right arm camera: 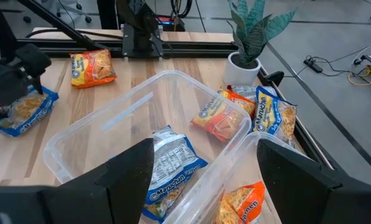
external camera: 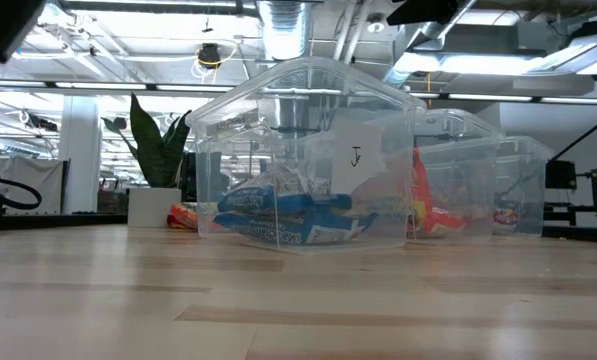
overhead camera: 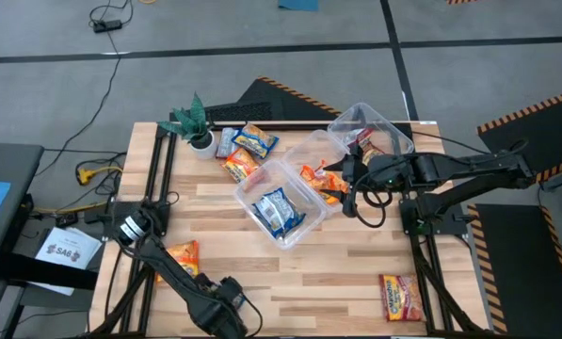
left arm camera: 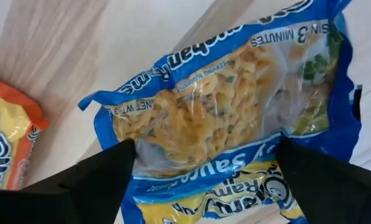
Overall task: Sort Maruchan noodles
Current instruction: Put the blue noodle pack into the left transparent bin
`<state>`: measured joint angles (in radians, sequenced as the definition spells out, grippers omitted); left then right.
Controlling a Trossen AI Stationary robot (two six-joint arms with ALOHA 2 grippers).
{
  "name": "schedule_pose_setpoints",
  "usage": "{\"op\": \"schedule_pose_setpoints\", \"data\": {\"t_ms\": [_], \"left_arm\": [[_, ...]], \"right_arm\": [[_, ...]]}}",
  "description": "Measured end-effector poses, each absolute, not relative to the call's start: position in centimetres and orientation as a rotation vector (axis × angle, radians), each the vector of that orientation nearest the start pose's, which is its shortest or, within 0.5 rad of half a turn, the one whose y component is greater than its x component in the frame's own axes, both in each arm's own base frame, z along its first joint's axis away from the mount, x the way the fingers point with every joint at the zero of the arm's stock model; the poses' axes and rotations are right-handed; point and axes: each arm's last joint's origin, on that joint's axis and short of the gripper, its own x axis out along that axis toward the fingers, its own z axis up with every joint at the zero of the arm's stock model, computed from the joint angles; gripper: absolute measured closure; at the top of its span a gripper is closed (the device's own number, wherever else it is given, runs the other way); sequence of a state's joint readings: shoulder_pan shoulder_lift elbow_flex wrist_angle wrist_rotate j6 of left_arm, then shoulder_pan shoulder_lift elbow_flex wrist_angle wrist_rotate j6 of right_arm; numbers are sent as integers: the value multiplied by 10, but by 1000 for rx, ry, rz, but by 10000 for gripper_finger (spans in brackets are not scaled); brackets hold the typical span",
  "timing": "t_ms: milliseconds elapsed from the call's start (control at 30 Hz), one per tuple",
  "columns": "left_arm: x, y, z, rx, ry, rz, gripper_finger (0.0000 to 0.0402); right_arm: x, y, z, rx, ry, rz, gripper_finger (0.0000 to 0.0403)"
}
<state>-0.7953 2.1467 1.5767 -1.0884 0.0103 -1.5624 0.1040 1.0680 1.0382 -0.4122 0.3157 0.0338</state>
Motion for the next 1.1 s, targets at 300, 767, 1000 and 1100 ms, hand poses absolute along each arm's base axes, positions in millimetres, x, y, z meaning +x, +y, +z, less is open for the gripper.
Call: {"op": "schedule_pose_setpoints", "data": {"t_ms": [300, 767, 1000, 1100], "left_arm": [[275, -280, 138, -475, 1563, 675, 46], [282, -272, 155, -302, 1662, 708, 365], [310, -265, 229, -150, 1550, 531, 365], [317, -258, 258, -89, 1428, 443, 365]], "right_arm": [[225, 15, 346, -60, 435, -215, 97], [225, 15, 346, -58, 436, -216, 97], [225, 15, 346, -58, 432, -216, 97], [225, 15, 346, -58, 432, -215, 97]]}}
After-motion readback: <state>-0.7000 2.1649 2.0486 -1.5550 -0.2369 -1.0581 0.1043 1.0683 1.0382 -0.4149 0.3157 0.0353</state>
